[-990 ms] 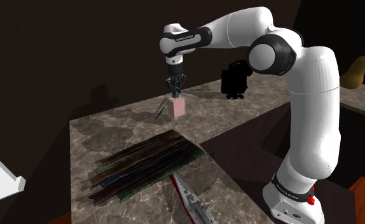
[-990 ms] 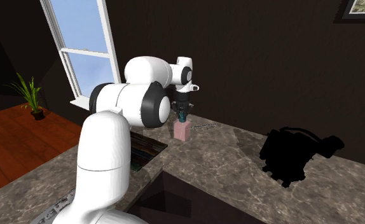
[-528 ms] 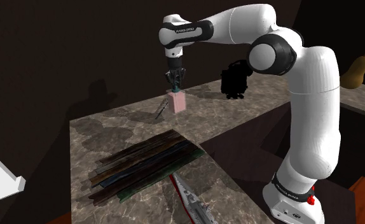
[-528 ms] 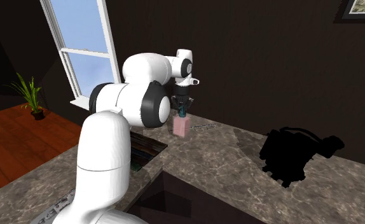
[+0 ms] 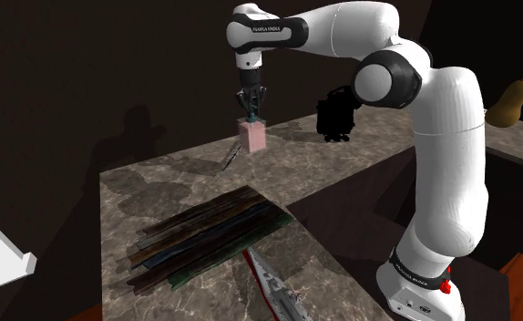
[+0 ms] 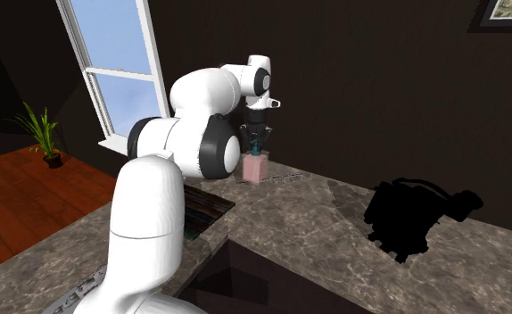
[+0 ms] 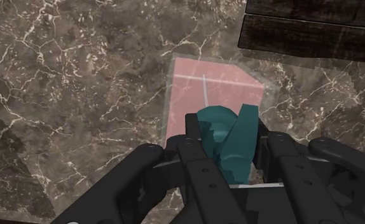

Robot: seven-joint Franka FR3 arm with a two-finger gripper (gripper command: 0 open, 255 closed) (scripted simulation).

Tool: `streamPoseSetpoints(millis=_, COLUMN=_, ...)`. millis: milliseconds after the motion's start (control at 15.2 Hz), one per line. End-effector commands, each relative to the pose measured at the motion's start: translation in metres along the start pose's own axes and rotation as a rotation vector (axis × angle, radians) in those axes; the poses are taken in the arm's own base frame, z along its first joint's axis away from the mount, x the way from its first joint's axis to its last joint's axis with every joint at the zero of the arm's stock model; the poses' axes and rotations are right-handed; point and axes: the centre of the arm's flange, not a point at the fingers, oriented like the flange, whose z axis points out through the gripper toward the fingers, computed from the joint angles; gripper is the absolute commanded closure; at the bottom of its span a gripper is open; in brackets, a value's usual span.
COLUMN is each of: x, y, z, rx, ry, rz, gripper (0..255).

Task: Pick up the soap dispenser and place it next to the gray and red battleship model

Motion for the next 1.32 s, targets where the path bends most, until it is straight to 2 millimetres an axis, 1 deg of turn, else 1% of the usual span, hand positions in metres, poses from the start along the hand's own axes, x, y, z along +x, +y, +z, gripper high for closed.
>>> streamPoseSetpoints(millis=0, x=-0.001, y=-0.001, z=-0.010, rx=0.000, ry=0.000, rz=0.000, gripper=255)
streamPoseSetpoints(millis=264, x=-0.003, y=-0.001, z=-0.030, rx=0.000, ry=0.000, rz=0.000, gripper=255)
streamPoseSetpoints(millis=1254, x=-0.098, y=-0.174, z=-0.019, rx=0.000, ry=0.000, rz=0.000, gripper=255)
